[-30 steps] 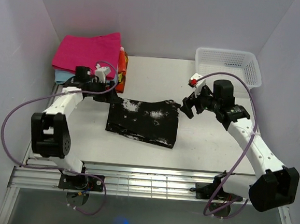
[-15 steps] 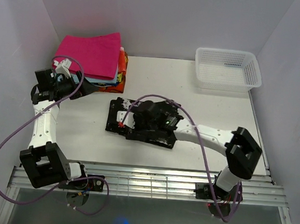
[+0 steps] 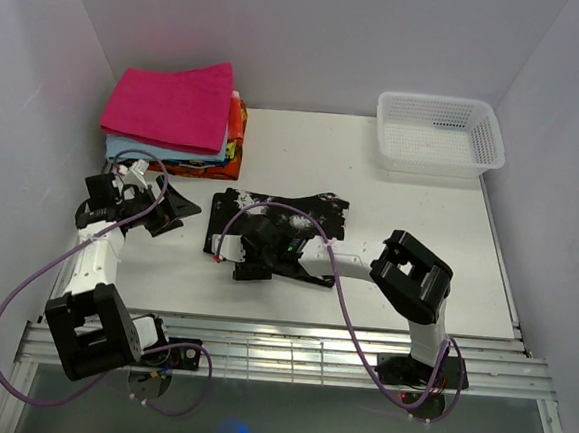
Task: Fold and stack the trousers
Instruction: Neatly place the folded trousers to the corner
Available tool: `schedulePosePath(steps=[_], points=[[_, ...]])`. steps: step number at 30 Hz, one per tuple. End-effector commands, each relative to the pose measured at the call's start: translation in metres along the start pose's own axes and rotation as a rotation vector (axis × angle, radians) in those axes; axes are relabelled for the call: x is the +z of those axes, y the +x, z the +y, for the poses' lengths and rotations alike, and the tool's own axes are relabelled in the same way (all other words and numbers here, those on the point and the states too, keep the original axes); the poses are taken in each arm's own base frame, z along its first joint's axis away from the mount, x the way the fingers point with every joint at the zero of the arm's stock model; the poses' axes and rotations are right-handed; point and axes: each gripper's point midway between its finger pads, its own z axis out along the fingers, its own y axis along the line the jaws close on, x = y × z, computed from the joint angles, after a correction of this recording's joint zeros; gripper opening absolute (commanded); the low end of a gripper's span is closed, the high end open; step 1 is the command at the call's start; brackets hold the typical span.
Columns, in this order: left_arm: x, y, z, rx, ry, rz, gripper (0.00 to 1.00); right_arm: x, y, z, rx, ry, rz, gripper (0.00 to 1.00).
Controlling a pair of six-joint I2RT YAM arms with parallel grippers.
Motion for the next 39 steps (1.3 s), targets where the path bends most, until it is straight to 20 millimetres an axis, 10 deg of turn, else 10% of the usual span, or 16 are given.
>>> schedulePosePath(steps=[1,9,18,29,39], points=[[0.002,0.025,0.016,-0.119,-0.004,0.055,0.98,0.016,0.008,0.010,-0.012,-0.019,0.015,0.99],[0.008,0.017,0.045,-0.132,-0.132,0.091,0.98,0.008,0.020,0.004,0.138,-0.060,-0.009,0.08],[0.030,0.033,0.056,-0.214,-0.072,0.163,0.98,-0.040,-0.029,-0.043,0.295,-0.051,-0.280,0.08],[0.064,0.031,0.022,-0.198,0.047,0.113,0.98,-0.051,-0.037,-0.024,0.288,-0.153,-0.338,0.08],[0.086,0.059,0.045,-0.216,-0.098,0.199,0.98,-0.051,-0.034,-0.022,0.252,-0.153,-0.333,0.08]])
